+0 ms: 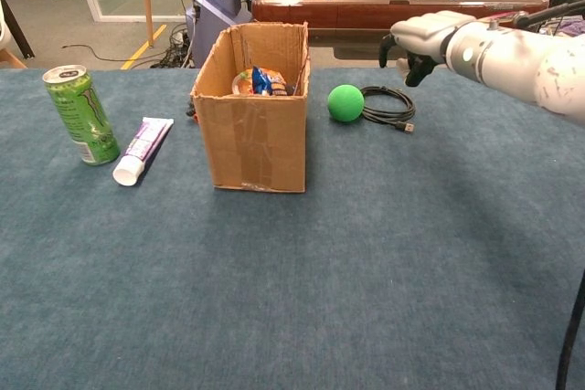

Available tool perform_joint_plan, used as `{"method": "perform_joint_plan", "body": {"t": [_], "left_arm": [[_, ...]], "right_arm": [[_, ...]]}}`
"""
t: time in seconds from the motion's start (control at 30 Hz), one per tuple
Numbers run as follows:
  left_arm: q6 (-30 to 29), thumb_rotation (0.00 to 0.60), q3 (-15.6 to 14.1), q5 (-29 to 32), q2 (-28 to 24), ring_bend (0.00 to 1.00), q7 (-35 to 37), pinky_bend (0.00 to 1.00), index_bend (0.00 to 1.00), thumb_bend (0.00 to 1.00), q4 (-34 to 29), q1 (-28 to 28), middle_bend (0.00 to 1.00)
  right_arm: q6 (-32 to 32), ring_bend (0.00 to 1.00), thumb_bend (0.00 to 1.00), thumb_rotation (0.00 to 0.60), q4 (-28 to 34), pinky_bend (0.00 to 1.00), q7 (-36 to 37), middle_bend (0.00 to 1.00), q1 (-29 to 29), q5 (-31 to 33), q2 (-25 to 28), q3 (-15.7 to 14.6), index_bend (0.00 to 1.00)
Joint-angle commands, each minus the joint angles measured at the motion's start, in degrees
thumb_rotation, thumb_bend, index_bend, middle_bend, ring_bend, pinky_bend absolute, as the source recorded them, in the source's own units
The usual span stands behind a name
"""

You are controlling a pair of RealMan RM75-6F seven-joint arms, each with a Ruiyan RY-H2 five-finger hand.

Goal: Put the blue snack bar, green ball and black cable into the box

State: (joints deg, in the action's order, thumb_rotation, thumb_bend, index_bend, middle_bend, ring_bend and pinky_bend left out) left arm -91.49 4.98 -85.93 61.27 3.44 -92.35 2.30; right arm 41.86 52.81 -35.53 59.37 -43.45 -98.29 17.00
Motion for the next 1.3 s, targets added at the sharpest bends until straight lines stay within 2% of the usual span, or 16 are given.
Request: {"method": "perform_joint_plan", "body": {"t": [0.03,0.37,0.87,1.13,1.3], "left_arm": [[0.1,0.6,0.0,0.1,0.0,0.37,0.1,0.68,0.57,0.08,0.0,0.0,0.46],[0.6,0.6,0.1,0.4,-0.2,0.37,0.9,0.68,0.57,0.08,0.3,0.1,0.46],[0.0,0.6,0.1,0.4,-0.6,0.37,1.9,0.68,0.57,0.08,0.2,-0.2,0.46],[0.2,0.6,0.1,0.3,-0.6,0.37,1.6,0.68,0.57,0.08,0.2,-0.2,0.46],[0.3,0.6,0.1,0.4,-0.5,0.37,1.4,0.68,0.57,0.08,0.3,-0.1,0.46]], "right_arm": [[-1.7,1.0,0.83,0.6,-2.8,1.0,1.2,1.0,1.3,0.2,-2.1,0.1,0.29],[-4.8,1.0,0.83,0.6,-11.6,1.0,6.0,1.0,3.9,-2.6,-7.5,0.5,0.29],[-6.8,1.0,0.83,0.6,-21.7,1.0,16.4,1.0,6.2,-11.6,-13.9,0.3,0.29],[-7.2,1.0,0.83,0.6,-21.4,1.0,16.8,1.0,5.4,-13.5,-13.4,-0.2,0.3],[-4.5,1.0,0.83,0.6,-15.5,1.0,15.5,1.0,3.2,-15.1,-10.0,-1.1,0.39]]}}
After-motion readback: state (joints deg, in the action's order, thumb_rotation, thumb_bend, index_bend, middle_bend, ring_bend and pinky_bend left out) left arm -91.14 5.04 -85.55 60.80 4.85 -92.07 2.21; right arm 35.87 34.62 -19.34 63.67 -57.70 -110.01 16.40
